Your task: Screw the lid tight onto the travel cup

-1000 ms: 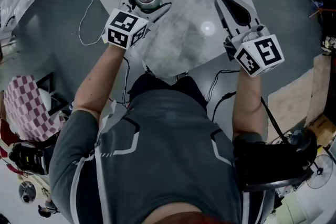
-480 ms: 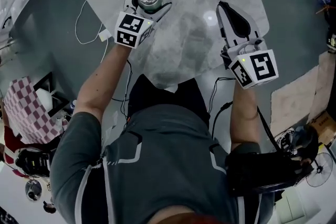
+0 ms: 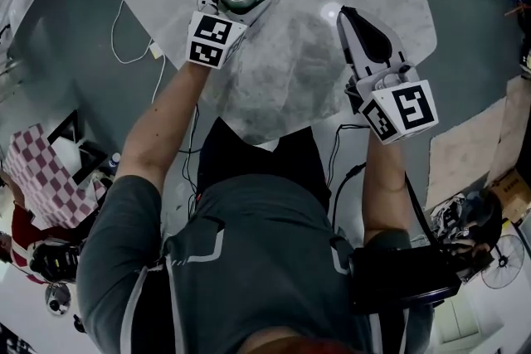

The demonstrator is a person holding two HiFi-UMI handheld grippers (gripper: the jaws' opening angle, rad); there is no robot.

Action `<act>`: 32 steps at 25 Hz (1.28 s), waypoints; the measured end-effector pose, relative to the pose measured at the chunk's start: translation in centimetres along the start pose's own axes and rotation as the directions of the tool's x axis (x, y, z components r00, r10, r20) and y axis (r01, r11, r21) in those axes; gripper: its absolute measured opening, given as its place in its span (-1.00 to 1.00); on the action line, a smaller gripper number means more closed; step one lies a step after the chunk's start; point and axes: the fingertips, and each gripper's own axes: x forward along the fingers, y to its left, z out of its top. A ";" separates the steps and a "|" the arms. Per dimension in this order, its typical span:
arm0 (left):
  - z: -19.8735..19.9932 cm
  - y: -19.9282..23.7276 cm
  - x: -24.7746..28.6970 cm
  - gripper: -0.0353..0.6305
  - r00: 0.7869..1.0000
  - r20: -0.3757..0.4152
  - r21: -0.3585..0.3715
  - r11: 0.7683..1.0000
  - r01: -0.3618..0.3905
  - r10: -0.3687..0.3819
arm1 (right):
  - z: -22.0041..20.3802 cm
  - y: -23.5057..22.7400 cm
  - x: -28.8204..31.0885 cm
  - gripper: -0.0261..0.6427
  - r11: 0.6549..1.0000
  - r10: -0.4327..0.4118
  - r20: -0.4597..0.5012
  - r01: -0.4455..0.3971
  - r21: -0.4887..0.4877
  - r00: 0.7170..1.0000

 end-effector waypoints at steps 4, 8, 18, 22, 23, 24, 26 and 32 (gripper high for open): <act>-0.7 0.1 0.0 0.30 1.000 0.017 -0.005 1.000 0.000 0.000 | -0.8 -0.2 0.1 -0.80 1.000 -0.021 0.006 0.021 0.020 1.000; -1.0 -0.1 -0.2 0.30 1.000 0.022 0.022 1.000 0.004 -0.005 | -1.0 0.1 0.0 -0.80 1.000 -0.009 0.006 0.009 0.024 1.000; -3.1 -1.1 -0.9 0.31 0.999 -0.050 0.037 0.999 0.010 -0.008 | -1.4 1.3 -1.5 -0.80 1.000 -0.014 0.003 0.014 0.024 1.000; -2.3 -1.6 -2.8 0.36 0.999 -0.033 0.018 1.000 0.008 -0.007 | -0.5 2.5 -3.0 -0.80 1.000 -0.022 0.017 0.021 0.018 1.000; -2.3 -1.9 -3.6 0.37 0.999 -0.035 0.004 1.000 0.009 -0.009 | -0.2 3.0 -3.6 -0.80 1.000 -0.020 0.018 0.019 0.015 1.000; -2.4 -2.3 -4.5 0.39 0.999 -0.039 -0.008 1.000 0.009 -0.010 | 0.1 3.5 -4.2 -0.80 1.000 -0.018 0.021 0.018 0.013 1.000; -2.6 -3.5 -6.6 0.40 0.999 -0.039 -0.012 1.000 0.014 -0.014 | 0.7 4.4 -5.7 -0.80 1.000 -0.018 0.037 0.018 0.011 0.999; -1.3 -5.8 -13.8 0.39 1.000 0.001 -0.001 1.000 0.012 -0.012 | 2.8 7.9 -9.1 -0.80 1.000 -0.020 0.076 0.020 0.000 0.997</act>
